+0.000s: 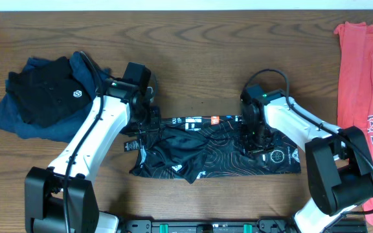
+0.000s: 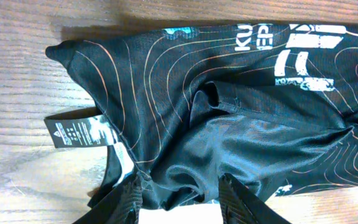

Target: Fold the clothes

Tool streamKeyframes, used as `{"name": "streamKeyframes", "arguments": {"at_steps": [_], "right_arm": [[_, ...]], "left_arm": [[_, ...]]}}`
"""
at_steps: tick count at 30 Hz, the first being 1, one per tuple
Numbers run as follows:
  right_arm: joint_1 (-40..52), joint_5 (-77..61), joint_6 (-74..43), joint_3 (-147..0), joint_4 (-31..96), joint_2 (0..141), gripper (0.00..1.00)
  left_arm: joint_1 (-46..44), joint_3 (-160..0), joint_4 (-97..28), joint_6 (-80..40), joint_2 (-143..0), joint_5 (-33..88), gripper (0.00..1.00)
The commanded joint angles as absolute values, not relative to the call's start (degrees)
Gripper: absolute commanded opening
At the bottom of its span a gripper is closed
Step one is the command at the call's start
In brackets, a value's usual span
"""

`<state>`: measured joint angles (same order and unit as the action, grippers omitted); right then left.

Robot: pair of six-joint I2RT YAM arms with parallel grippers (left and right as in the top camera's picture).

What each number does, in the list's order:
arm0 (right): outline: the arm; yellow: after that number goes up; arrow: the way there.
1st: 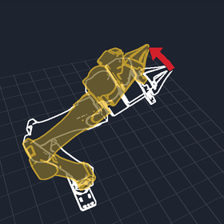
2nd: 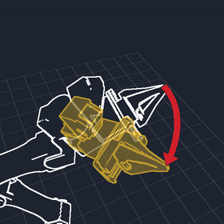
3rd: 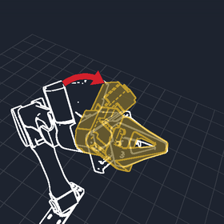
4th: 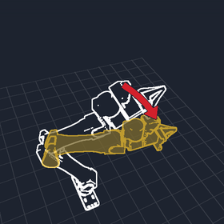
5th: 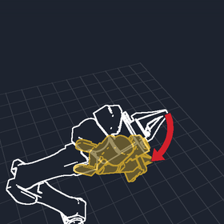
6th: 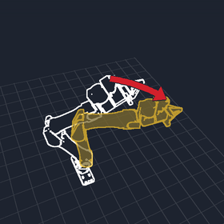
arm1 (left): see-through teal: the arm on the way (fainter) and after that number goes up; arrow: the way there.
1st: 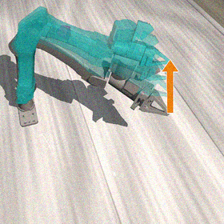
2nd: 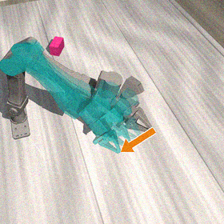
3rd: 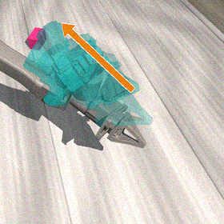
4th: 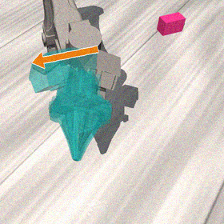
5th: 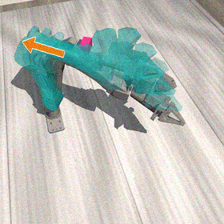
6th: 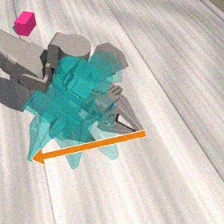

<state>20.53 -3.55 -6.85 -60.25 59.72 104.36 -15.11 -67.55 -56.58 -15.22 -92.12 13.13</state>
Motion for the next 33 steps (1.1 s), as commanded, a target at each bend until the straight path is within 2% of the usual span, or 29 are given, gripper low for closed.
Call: {"name": "streamKeyframes", "arguments": {"at_steps": [1,11,17,22,27,29,30,31,33], "right_arm": [[22.0,-7.9,-3.1,-59.9,59.6,104.3,0.09],[25.2,-15.9,4.6,-59.9,61.2,103.7,0.12],[25.1,-18.9,7.6,-59.9,63.9,103.4,0.21],[25.1,-17.3,4.6,-60.4,62.6,101.5,0.23],[25.0,-6.3,-4.2,-62.8,59.0,94.6,0.24],[24.7,-0.3,-8.6,-62.8,56.4,91.7,0.33],[24.5,1.7,-10.5,-62.8,55.1,90.5,0.46],[24.3,2.8,-11.4,-62.8,53.8,89.6,0.52],[23.9,3.0,-11.8,-62.8,51.6,89.0,0.54]], "left_arm": [[-14.8,-68.5,-56.7,-15.1,-91.5,12.4,0.43],[-14.8,-68.5,-56.7,-15.1,-91.5,12.4,0.43],[-14.8,-68.5,-56.7,-15.1,-91.5,12.4,0.43],[-14.8,-68.5,-56.7,-15.1,-91.5,12.4,0.43],[-14.8,-68.5,-56.7,-15.1,-91.5,12.4,0.43],[-14.8,-68.5,-56.7,-15.1,-91.5,12.4,0.43],[-14.8,-68.5,-56.7,-15.1,-91.5,12.4,0.43],[-14.8,-68.5,-56.7,-15.1,-91.5,12.4,0.43],[-14.8,-68.5,-56.7,-15.1,-91.5,12.4,0.43]]}}
